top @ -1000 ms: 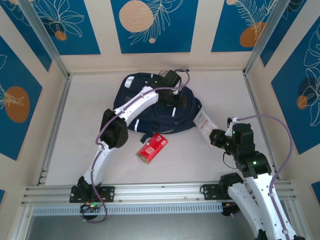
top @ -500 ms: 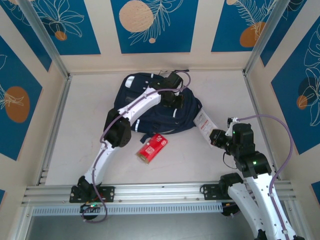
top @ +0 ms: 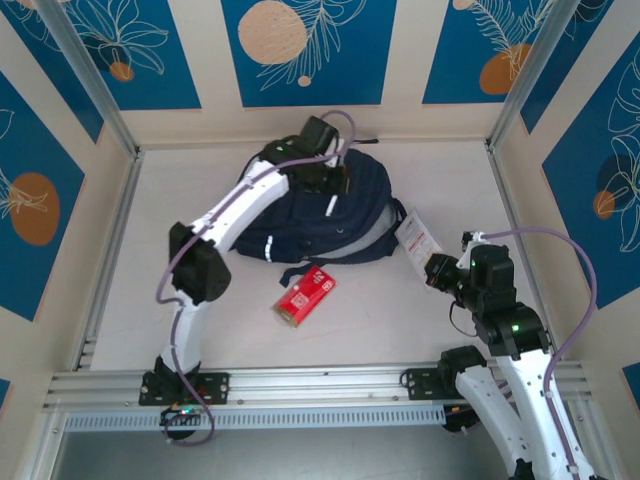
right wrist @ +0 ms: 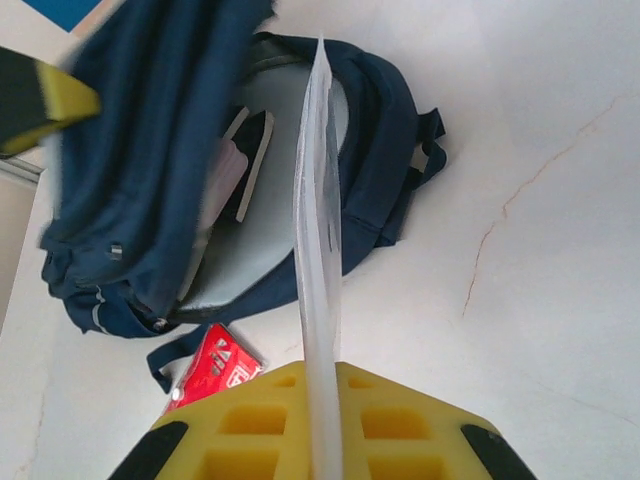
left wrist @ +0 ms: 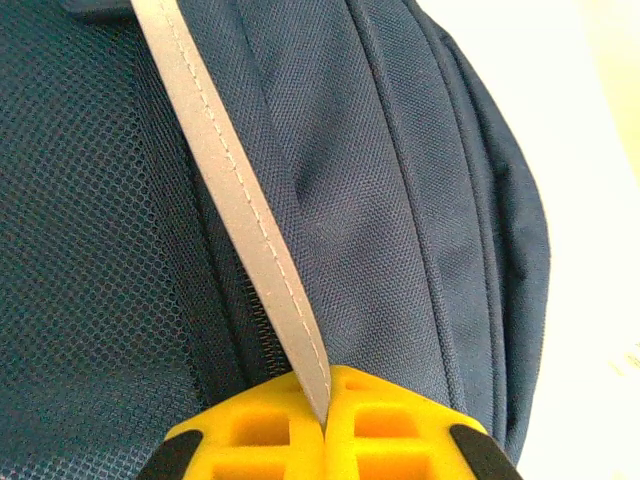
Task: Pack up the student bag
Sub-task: Open the student bag at the top-center of the table, then place the loose stationery in the student bag.
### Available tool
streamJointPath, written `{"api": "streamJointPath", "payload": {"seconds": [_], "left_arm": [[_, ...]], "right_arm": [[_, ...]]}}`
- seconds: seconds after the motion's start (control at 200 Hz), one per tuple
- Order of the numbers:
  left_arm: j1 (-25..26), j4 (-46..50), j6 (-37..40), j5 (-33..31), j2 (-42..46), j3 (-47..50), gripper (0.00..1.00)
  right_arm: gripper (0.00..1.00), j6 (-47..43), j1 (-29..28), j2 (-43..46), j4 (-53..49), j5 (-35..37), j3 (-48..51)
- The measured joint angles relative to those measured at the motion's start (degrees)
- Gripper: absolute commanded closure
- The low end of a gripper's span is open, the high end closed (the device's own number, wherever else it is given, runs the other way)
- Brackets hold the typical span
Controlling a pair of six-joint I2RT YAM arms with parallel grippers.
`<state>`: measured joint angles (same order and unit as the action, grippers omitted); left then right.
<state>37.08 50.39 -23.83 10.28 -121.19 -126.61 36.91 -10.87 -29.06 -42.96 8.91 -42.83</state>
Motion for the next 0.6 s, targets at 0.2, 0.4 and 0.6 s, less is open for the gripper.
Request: {"api": "streamJointPath", "payload": {"seconds": [0.2, 0.4, 0.6], "left_arm": [[-4.02, 0.72, 1.99, 2.58, 7.41, 3.58, 1.0], [-6.43, -0.98, 2.4, 7.43, 11.19, 9.79, 1.0], [-8.11, -1.36, 2.64, 10.78, 12.98, 11.3, 1.0]], "right_arm": [[0.95, 2.36, 0.57, -2.23, 4.28, -5.86, -0.15], [0.95, 8.26, 2.34, -6.21, 15.13, -18.25, 2.47], [0.95, 16.09, 3.39, -13.97, 28.17, -29.14, 6.29]]}}
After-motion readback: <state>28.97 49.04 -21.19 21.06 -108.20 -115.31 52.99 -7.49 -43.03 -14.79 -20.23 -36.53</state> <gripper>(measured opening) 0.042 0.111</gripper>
